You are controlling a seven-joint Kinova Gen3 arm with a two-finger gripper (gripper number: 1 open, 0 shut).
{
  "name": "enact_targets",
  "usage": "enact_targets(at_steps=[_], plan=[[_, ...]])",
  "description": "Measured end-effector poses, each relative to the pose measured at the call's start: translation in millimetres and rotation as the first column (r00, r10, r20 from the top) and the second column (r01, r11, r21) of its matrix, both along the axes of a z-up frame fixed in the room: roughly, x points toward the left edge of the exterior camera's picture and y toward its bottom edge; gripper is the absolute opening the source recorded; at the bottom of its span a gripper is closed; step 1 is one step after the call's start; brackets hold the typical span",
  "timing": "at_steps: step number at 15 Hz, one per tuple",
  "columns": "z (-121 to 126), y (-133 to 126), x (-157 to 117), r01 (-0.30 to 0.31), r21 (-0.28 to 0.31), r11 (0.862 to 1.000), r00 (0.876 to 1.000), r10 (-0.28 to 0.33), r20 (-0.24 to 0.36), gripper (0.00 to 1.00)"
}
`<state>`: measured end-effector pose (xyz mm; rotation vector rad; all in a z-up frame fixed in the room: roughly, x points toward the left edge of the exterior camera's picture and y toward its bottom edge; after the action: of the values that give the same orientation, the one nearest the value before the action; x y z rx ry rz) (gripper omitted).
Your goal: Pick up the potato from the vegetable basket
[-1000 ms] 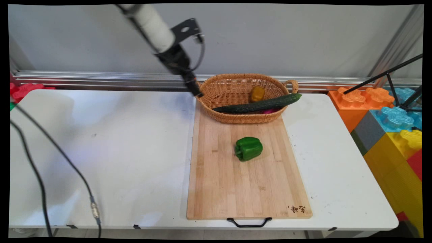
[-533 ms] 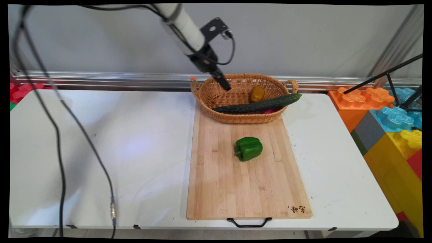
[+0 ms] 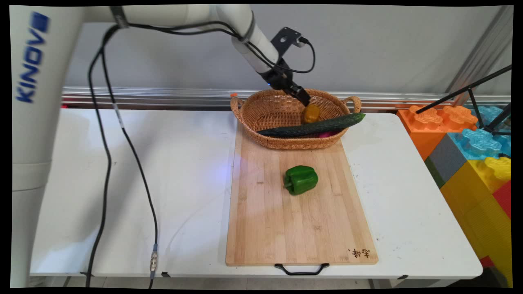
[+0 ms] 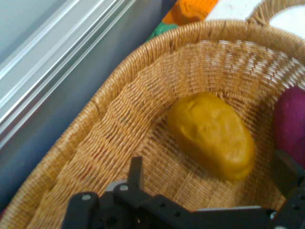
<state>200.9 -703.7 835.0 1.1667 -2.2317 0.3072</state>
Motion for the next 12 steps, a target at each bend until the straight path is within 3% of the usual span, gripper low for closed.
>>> enact_targets(at_steps=[6,12], plan=[[-35,-17,-30,-0.126,0.052,0.991,0.988,0.130,-0.086,1.00],[-62,-22,-47,-0.198,0.088,0.976,0.972,0.207,-0.109,1.00]])
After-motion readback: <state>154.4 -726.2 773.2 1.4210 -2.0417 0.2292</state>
